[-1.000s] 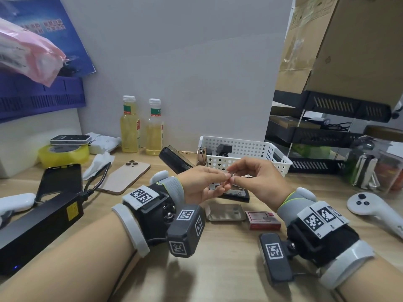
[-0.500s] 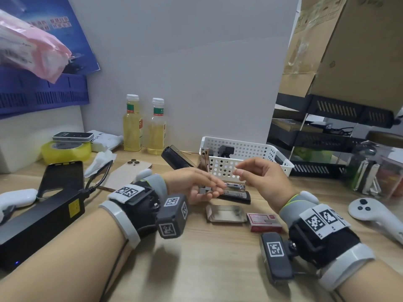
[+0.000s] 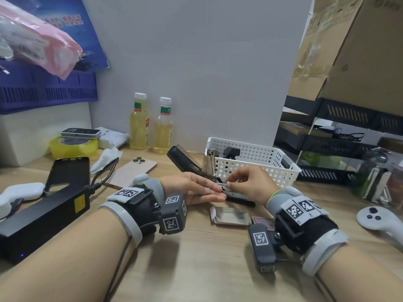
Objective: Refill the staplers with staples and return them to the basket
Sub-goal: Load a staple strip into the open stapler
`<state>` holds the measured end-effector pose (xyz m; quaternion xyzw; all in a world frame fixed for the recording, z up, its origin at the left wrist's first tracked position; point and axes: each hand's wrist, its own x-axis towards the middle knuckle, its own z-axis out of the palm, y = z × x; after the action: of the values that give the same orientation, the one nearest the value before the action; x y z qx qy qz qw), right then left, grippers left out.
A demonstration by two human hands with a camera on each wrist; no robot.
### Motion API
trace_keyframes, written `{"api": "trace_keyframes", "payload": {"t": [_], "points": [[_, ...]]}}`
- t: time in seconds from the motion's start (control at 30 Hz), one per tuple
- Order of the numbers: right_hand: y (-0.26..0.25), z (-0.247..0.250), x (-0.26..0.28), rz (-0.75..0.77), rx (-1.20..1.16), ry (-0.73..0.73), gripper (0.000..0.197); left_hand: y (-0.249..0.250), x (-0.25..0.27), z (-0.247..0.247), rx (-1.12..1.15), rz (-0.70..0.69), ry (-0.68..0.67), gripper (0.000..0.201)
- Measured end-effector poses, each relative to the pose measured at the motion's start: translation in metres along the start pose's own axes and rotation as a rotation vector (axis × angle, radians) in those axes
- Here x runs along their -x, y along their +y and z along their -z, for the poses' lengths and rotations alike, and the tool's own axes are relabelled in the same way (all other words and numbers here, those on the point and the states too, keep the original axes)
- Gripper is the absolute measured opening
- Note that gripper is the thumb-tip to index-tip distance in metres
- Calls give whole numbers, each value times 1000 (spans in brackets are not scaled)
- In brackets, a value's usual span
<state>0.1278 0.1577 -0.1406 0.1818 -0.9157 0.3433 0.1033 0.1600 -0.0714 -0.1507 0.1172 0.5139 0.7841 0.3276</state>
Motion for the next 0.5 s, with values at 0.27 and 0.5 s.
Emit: {"api": "trace_keyframes", "payload": {"t": [0.27, 0.5], "points": [[-1, -5, -5, -13, 46, -60, 6, -2, -2, -1, 10, -30, 36, 30], [4, -4, -2, -59, 30, -82, 16, 1, -3, 1, -27, 1, -33, 31]]}}
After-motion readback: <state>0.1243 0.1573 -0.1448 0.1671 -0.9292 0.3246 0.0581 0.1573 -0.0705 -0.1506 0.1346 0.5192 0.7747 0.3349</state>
